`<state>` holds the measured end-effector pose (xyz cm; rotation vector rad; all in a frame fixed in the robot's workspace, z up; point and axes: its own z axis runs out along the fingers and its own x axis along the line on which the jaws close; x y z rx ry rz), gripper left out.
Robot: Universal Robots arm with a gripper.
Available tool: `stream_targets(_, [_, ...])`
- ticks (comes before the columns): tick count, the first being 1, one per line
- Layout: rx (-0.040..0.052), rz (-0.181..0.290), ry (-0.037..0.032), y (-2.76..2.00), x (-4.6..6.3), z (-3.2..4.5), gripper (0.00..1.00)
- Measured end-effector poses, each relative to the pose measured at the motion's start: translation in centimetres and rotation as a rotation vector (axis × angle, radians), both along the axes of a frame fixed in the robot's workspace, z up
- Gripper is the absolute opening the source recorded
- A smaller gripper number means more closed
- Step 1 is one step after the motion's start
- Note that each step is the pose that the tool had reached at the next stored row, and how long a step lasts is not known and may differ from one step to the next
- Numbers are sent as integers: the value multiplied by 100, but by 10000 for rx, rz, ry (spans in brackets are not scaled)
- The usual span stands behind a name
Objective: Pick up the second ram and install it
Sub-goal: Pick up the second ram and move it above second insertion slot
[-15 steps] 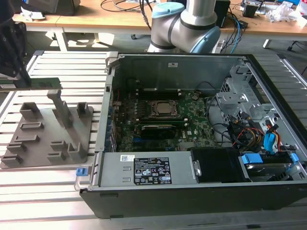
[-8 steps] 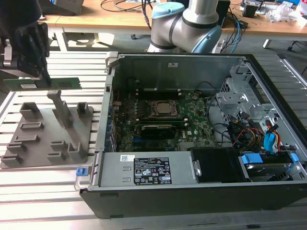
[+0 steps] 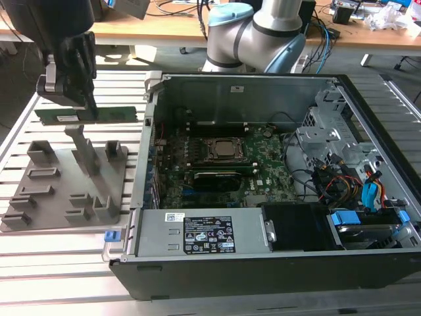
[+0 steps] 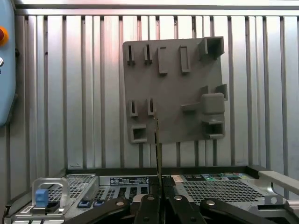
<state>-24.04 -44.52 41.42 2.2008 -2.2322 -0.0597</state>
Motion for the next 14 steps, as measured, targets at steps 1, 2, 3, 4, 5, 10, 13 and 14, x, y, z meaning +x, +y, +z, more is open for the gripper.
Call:
stream_targets(1, [-1, 1, 1, 0, 95, 1, 14])
stream_targets(2, [-1, 1, 0, 0, 154, 0, 14])
stream_targets(3, [0, -1, 1, 0, 202, 0, 14])
stream_targets(4, [0, 0, 1, 0, 268, 0, 14])
stream_targets(5, [0, 1, 0, 0, 322, 0, 14])
stream_targets(10, [0, 0, 1, 0, 552, 0, 14])
stream_targets(13, [0, -1, 0, 0, 632, 0, 14])
stream_targets(14, [0, 1, 1, 0, 663, 0, 14])
